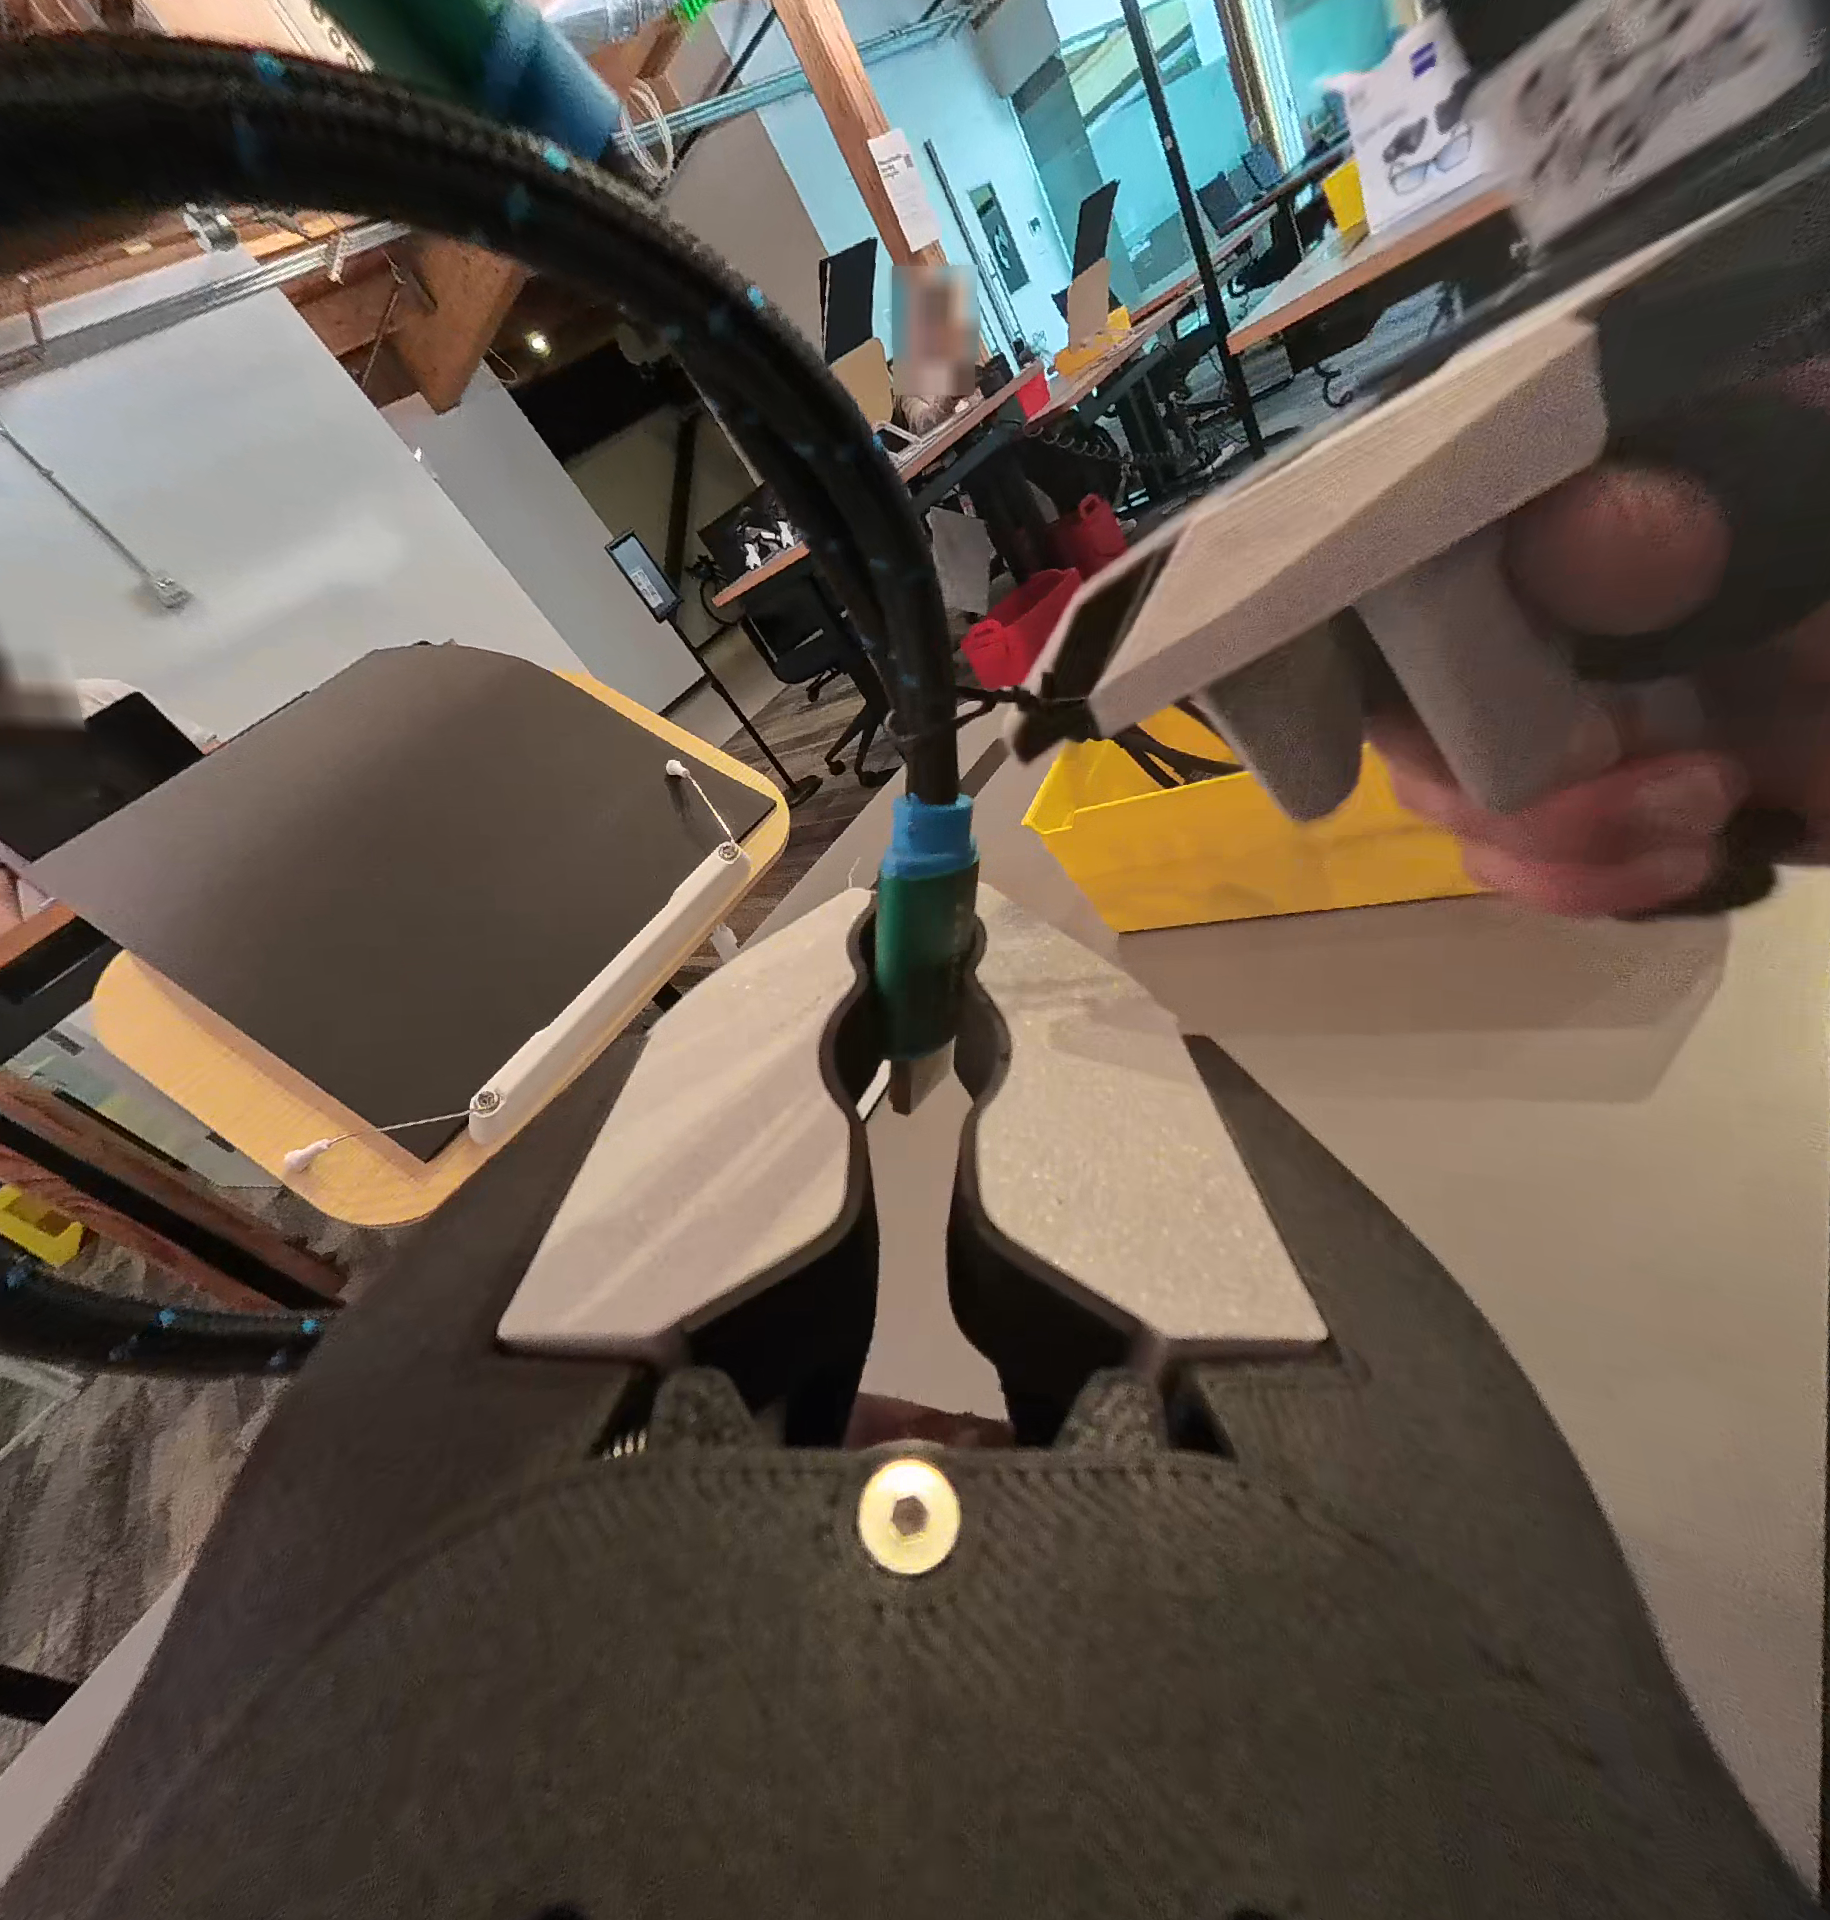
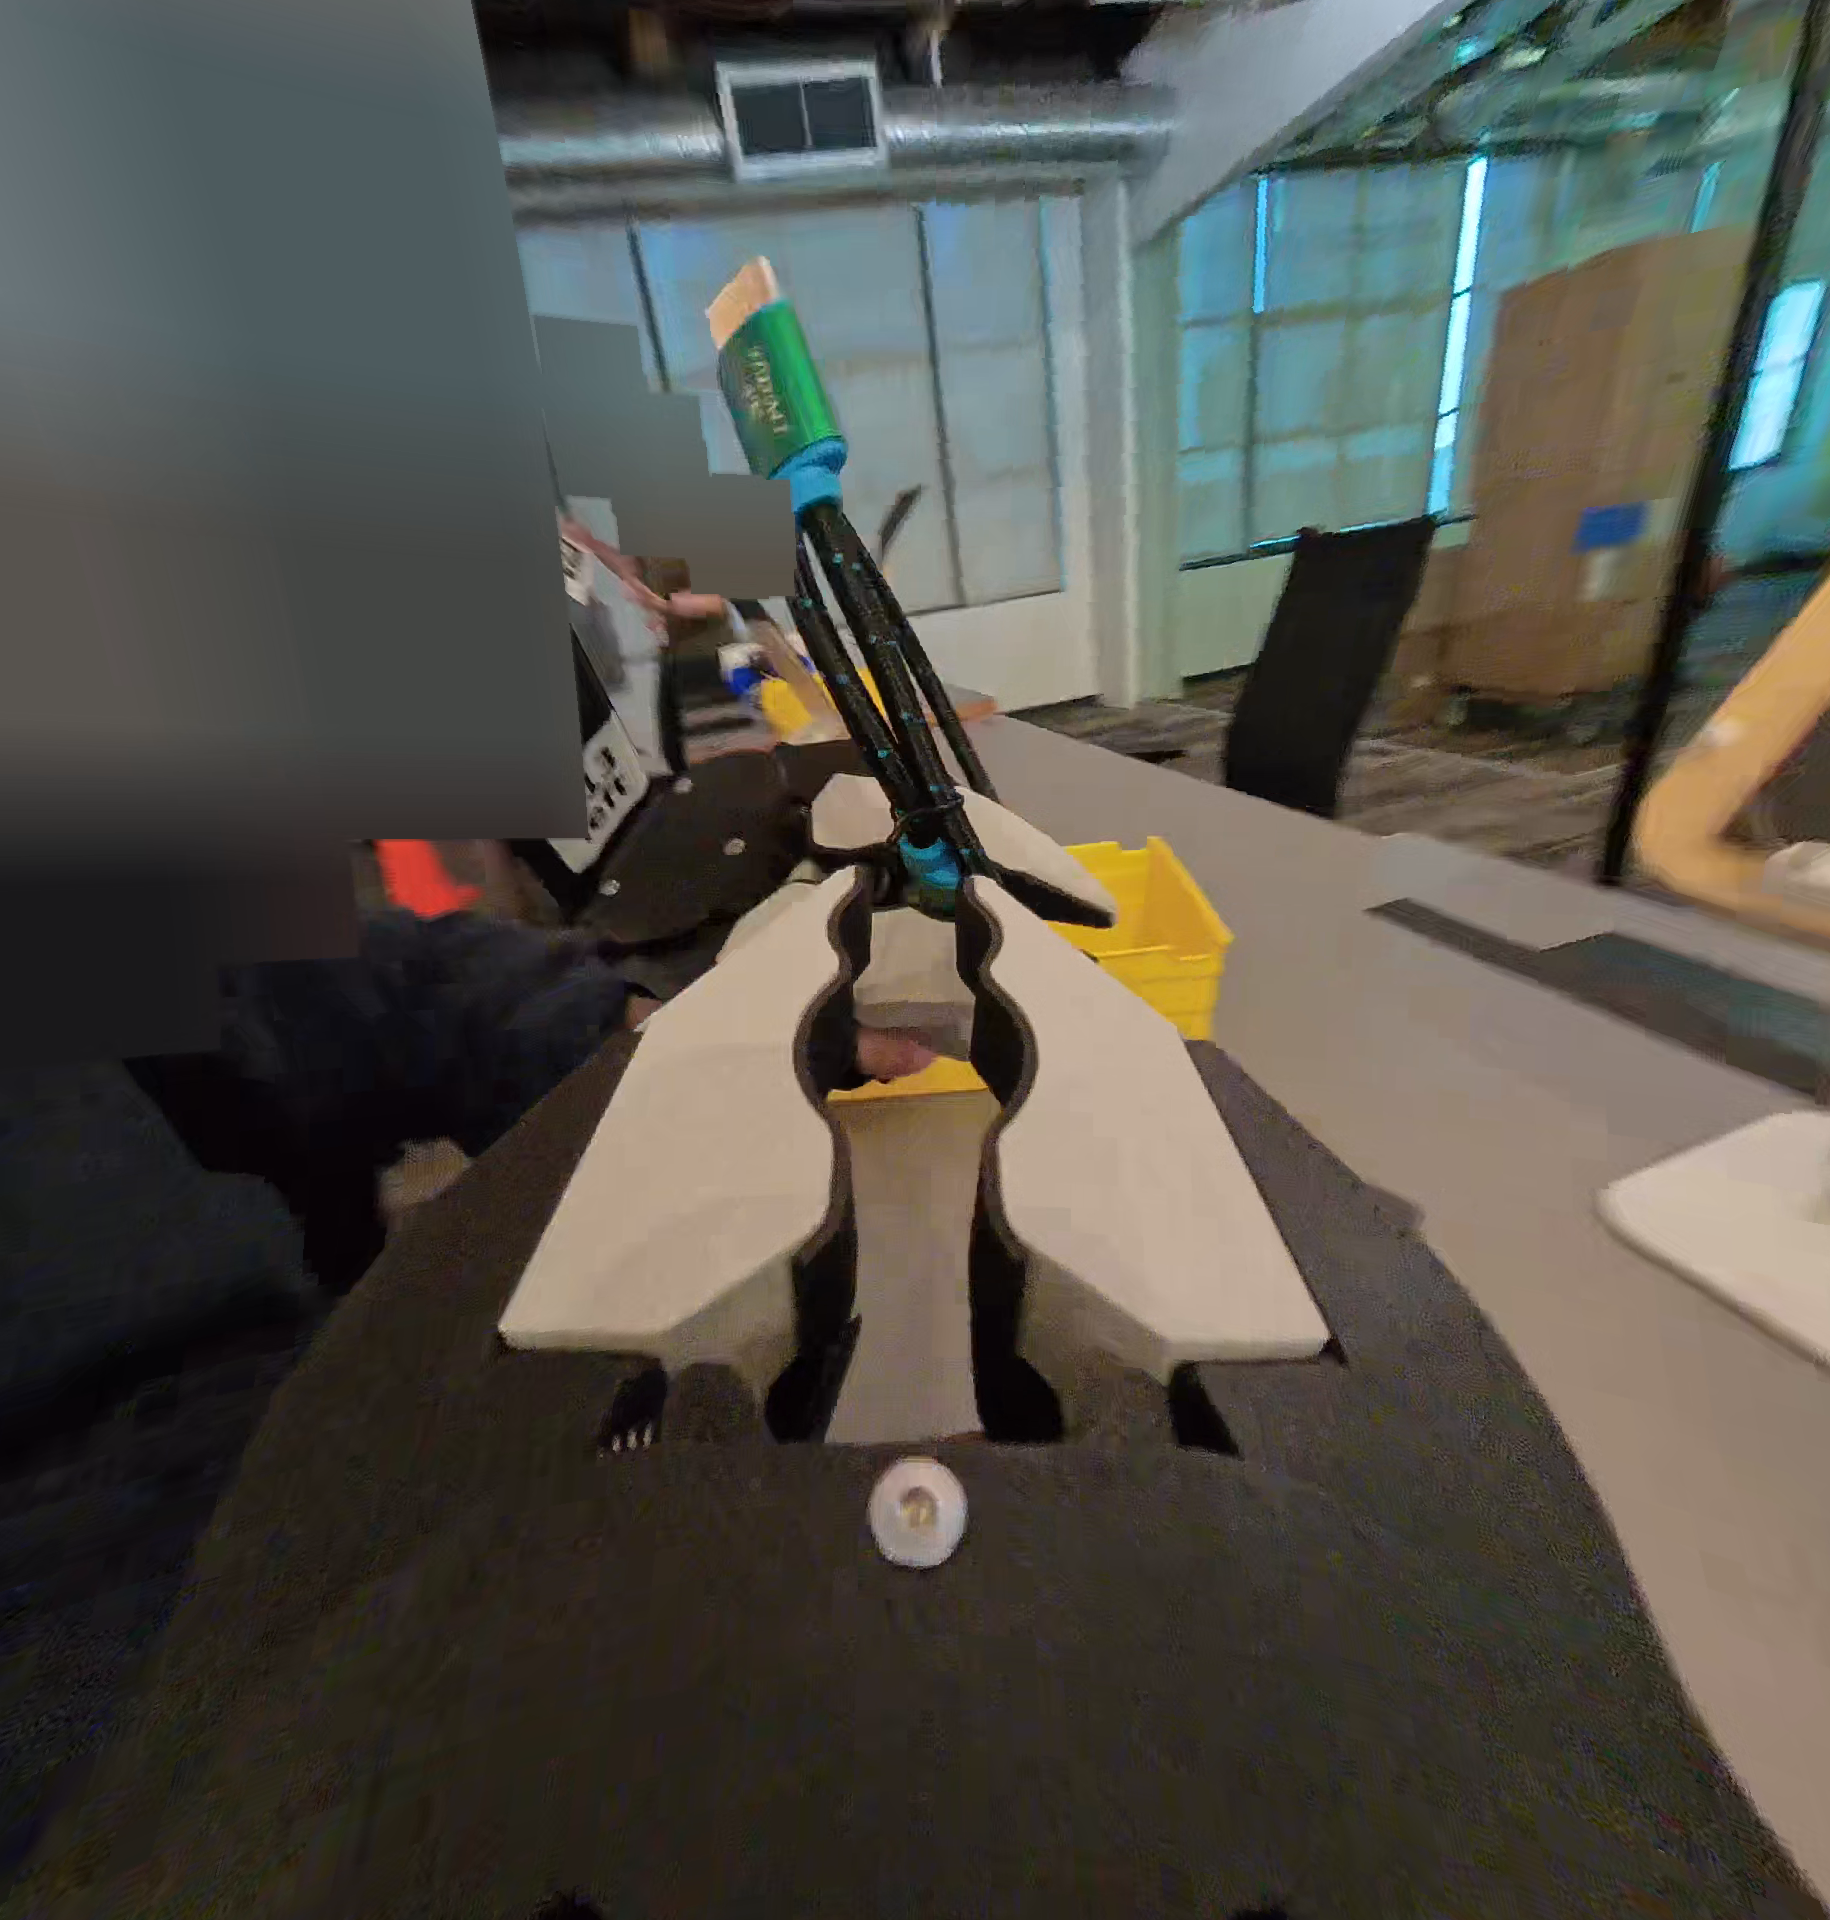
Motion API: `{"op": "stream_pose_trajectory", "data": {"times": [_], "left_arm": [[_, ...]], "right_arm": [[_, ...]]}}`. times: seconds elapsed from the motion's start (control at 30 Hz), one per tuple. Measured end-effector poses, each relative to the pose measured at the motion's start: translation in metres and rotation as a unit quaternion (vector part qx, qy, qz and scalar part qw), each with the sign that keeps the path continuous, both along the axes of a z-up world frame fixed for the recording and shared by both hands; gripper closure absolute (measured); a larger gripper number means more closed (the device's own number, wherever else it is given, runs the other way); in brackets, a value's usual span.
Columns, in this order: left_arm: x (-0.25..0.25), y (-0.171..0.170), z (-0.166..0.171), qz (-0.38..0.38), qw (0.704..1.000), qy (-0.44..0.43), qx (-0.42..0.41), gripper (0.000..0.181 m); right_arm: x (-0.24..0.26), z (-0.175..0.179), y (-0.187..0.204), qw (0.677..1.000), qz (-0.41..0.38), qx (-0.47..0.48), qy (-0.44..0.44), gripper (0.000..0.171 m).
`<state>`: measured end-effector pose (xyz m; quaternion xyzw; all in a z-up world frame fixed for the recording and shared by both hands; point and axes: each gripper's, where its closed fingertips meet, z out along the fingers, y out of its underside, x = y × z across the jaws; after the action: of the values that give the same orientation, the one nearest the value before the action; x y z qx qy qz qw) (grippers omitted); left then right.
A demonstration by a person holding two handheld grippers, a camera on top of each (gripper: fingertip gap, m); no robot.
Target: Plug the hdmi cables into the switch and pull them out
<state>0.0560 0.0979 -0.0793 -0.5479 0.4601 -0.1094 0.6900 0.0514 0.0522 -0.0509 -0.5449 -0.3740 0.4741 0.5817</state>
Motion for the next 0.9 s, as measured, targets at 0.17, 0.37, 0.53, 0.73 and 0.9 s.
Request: {"op": "stream_pose_trajectory", "data": {"times": [0.17, 0.37, 0.53, 0.73, 0.9], "left_arm": [[0.0005, -0.0003, 0.0006, -0.001, 1.0, -0.001, -0.001, 0.172], [0.0002, -0.0007, 0.003, 0.002, 1.0, 0.001, 0.006, 0.172], [0.0001, 0.0003, 0.002, 0.006, 1.0, 0.008, 0.012, 0.172], [0.0021, -0.0018, 0.0027, 0.002, 1.0, 0.008, 0.014, 0.172], [0.0024, -0.0023, 0.0025, 0.003, 1.0, 0.008, 0.016, 0.172]], "right_arm": [[-0.0001, 0.0078, -0.002, 0.994, -0.047, 0.078, -0.058, 0.167], [-0.0009, 0.0081, -0.0042, 1.0, 0.004, 0.02, -0.012, 0.171], [0.0003, 0.0093, -0.0051, 1.0, 0.028, -0.003, 0.012, 0.171], [-0.0012, 0.0059, -0.0047, 1.0, 0.026, 0.002, -0.002, 0.165], [-0.0016, 0.0085, -0.0083, 0.999, 0.044, -0.021, 0.019, 0.171]]}}
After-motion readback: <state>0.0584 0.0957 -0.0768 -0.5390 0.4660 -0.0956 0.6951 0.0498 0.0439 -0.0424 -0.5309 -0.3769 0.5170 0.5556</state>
